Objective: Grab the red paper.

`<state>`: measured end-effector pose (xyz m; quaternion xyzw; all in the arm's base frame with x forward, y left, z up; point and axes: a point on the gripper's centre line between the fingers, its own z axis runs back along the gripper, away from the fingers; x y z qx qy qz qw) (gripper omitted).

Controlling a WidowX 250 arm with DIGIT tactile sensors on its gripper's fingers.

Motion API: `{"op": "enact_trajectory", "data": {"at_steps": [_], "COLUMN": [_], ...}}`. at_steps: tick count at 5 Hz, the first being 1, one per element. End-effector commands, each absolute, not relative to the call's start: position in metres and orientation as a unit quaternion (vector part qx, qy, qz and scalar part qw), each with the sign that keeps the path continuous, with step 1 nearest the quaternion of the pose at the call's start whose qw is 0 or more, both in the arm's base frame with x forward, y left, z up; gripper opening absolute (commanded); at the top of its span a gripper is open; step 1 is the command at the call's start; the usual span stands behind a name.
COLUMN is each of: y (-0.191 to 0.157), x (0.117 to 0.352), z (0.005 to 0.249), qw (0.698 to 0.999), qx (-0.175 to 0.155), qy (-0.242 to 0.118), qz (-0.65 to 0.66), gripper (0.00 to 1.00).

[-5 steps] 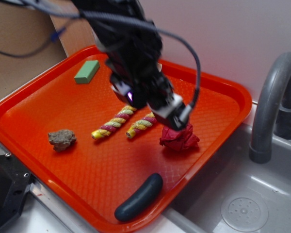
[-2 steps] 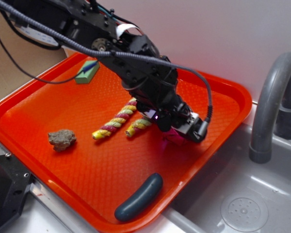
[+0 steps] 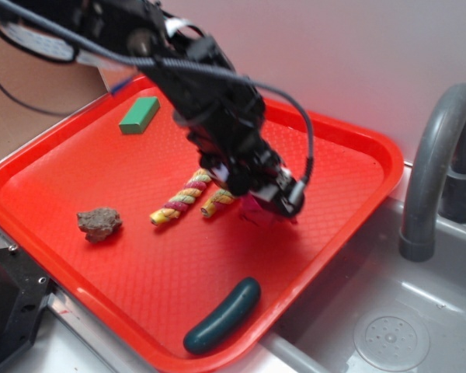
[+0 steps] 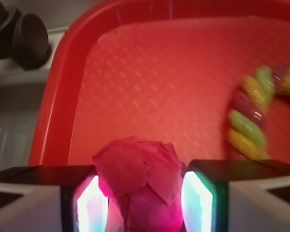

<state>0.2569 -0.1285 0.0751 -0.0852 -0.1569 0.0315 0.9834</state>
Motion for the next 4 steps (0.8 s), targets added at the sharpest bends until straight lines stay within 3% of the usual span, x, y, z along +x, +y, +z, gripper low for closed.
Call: {"op": "enact_trajectory", "data": {"at_steps": [1,2,3,4], "y": [-0.063,-0.03,-0.025,-0.026], "x": [0.243,0.232,0.224,0.22], "z": [0.196,0.249,0.281,0.29], "qw": [0.984,0.982,0.98,0.987], "qx": [-0.024,0.03,0.073,0.068], "qy": [-0.145,-0.135,-0.131,-0.106], "qz": [0.103,0.127,0.133,0.097], "gripper": [0.0,0.0,0.0,0.0]}}
